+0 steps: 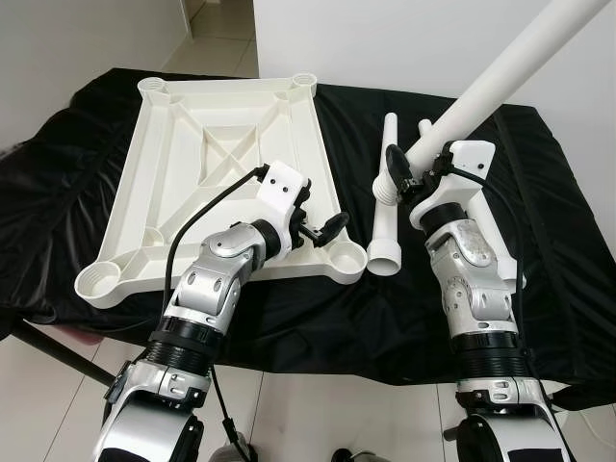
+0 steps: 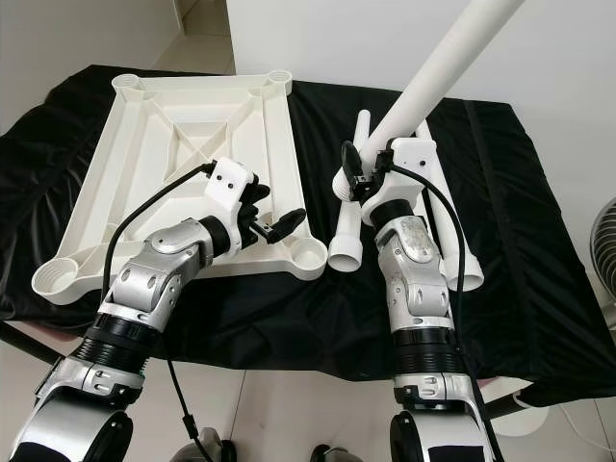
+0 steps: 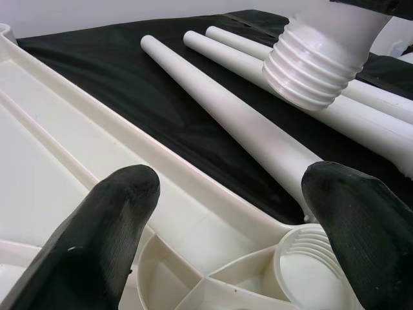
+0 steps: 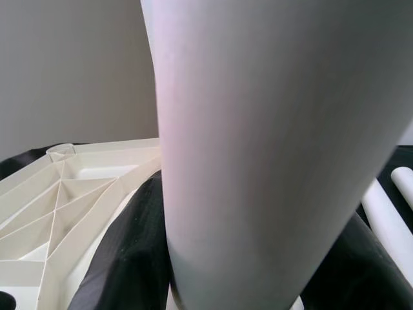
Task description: Building children table
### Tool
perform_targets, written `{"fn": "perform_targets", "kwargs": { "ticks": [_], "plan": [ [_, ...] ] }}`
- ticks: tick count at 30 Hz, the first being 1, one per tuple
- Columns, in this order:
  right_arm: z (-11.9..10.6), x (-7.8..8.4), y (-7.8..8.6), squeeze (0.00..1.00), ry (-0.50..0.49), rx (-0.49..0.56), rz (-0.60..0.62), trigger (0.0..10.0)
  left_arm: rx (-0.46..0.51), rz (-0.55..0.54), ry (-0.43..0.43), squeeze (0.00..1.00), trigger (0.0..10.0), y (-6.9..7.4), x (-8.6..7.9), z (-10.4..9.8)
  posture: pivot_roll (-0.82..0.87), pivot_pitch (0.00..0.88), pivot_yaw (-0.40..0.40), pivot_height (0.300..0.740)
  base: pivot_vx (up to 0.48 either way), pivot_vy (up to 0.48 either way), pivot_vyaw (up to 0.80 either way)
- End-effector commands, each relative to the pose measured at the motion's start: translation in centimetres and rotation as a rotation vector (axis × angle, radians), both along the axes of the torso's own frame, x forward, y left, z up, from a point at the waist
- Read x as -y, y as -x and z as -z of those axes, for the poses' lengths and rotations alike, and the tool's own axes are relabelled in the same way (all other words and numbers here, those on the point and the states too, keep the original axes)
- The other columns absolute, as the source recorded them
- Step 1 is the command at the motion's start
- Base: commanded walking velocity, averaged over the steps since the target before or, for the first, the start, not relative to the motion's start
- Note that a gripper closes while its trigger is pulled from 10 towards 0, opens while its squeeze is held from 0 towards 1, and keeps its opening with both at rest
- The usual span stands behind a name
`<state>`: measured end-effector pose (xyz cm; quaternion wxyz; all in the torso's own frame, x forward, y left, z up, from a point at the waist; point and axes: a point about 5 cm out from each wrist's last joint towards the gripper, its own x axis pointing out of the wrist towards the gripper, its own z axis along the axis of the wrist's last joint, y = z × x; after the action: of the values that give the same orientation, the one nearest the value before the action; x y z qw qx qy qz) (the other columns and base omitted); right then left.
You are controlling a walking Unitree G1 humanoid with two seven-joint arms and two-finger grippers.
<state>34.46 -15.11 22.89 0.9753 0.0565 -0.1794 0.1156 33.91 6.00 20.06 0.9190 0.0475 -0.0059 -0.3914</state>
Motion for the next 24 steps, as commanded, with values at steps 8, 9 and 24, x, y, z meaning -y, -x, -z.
{"fn": "perform_targets", "kwargs": {
  "ticks": [8, 9, 24],
  "plan": [
    [-0.2, -0.1, 0.2, 0.00, -0.001, 0.026, -0.015, 10.0, -0.001, -0.098, 0.005, 0.00, 10.0, -0.3, -0.6, 0.1, 0.16, 0.116, 0.023, 0.740, 0.000, 0.000, 0.00],
    [-0.3, -0.1, 0.2, 0.00, -0.001, 0.027, -0.016, 10.0, -0.001, -0.099, 0.006, 0.00, 10.0, -0.3, -0.6, 0.1, 0.16, 0.116, 0.023, 0.740, 0.000, 0.000, 0.00],
    [-0.3, -0.4, 0.4, 0.00, -0.008, 0.037, -0.019, 10.0, 0.190, -0.195, 0.100, 0.00, 10.0, -1.1, -0.3, -3.8, 0.16, 0.127, 0.041, 0.740, 0.000, 0.000, 0.00]
  ]
}}
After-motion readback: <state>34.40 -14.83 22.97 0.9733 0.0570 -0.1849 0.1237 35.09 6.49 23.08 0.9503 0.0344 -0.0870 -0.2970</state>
